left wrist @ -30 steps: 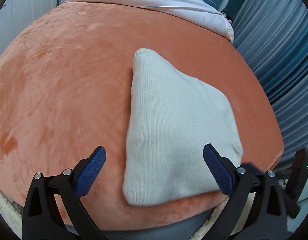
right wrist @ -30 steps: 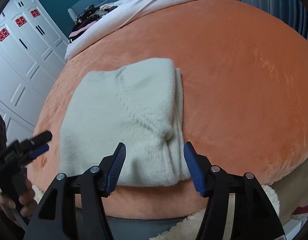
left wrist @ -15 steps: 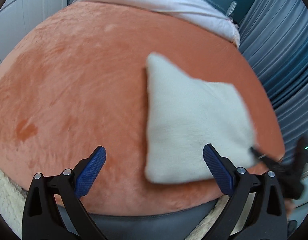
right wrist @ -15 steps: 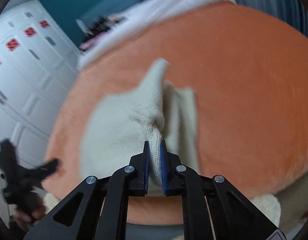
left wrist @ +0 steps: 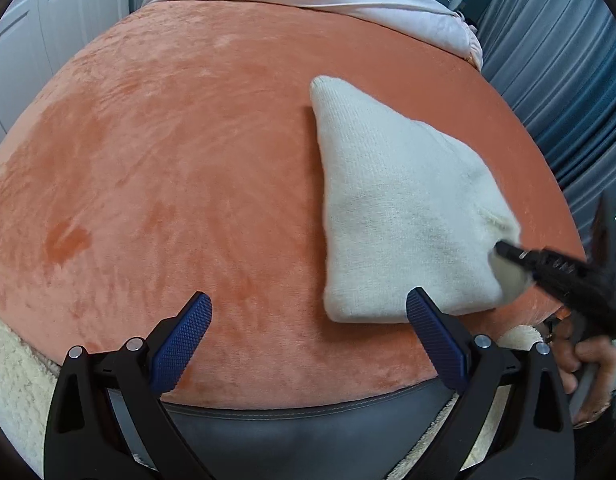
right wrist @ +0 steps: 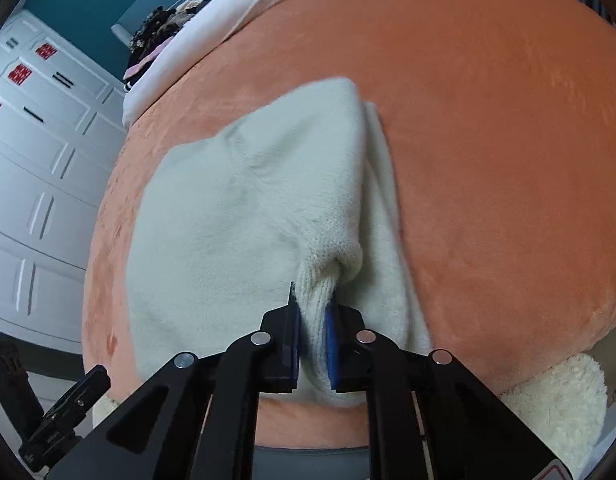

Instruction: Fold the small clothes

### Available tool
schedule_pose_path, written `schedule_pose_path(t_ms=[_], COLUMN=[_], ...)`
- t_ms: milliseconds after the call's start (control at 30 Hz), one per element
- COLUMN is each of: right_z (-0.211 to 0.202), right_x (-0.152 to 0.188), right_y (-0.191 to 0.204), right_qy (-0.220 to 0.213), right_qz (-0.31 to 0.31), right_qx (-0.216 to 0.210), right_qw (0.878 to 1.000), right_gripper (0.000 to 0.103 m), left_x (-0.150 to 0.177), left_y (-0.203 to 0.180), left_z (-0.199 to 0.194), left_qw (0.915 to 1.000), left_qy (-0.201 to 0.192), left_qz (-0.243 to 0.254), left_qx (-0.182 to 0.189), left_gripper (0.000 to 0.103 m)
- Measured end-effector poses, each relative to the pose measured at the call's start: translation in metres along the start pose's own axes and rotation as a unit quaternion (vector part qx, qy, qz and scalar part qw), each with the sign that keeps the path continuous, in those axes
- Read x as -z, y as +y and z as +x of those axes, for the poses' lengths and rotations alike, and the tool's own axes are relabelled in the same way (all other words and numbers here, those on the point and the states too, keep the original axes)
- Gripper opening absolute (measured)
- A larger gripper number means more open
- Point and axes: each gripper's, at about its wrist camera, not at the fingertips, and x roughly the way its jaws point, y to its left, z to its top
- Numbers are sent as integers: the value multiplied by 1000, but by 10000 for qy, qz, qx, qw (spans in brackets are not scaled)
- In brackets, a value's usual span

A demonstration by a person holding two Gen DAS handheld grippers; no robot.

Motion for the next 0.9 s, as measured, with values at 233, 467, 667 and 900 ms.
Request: schedule_pose_path(t_ms=[233,467,667,900], right_z=[-18,-16,-48,-12], right_x=[-12,-25,-8,49], right_y=[208,210,-3,-132], right_qy=[-163,-278,-357,-29], right_qz=[-1657,-1415,291,1584], right_qx=[-1476,-1550,-461,-777], right_qw=[9749,9773,9979,9843], right_gripper=[10,9,9,26], left_x=[16,18,3,-8], left_y=[70,99,50,-37], left_z=[-25,-49,-32,23], left_qw=[9965,9910,9985,9986], left_qy=[-19,-234,-140,293], left_qz=[-750,-1181,-491,383], left_qx=[-371,-588,-196,209], left_gripper=[96,96,96,96])
